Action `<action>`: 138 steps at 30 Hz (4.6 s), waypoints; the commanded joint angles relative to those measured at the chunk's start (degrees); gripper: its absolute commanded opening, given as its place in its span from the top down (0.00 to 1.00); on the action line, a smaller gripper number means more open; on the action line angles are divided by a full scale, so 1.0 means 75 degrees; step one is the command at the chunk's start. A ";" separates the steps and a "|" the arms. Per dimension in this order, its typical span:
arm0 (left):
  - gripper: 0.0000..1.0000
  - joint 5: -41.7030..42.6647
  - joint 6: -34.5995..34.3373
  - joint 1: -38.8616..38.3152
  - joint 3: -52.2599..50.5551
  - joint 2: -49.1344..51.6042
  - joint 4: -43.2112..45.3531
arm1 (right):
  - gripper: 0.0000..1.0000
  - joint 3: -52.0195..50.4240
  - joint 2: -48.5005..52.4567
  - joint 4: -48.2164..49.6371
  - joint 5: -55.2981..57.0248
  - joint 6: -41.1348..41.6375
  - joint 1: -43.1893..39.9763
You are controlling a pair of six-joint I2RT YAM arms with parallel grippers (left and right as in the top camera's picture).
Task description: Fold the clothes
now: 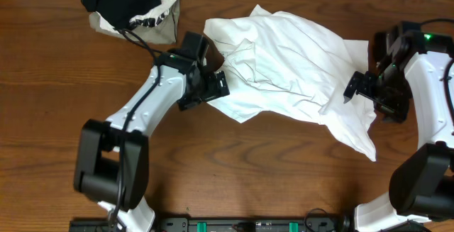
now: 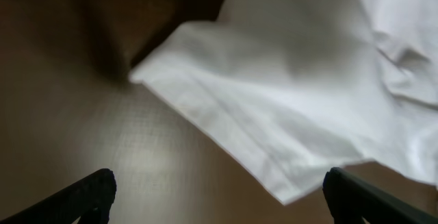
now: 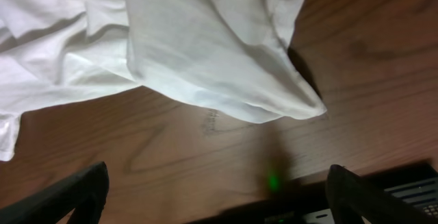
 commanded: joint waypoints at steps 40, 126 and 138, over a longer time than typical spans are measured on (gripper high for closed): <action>0.94 -0.0277 -0.0085 0.0303 -0.0035 0.1329 0.0691 | 0.03 -0.0032 -0.1046 -0.0350 0.0600 0.1145 0.0530; 0.94 -0.0682 0.0315 0.3118 -0.0029 -0.0854 -0.3800 | 0.98 -0.6659 -0.2871 0.4814 0.0061 0.3783 -0.0382; 0.94 -0.0714 0.0309 0.3118 -0.0029 -0.2025 -0.5059 | 0.99 -0.5557 -0.3028 0.3567 0.0697 0.3238 -0.0784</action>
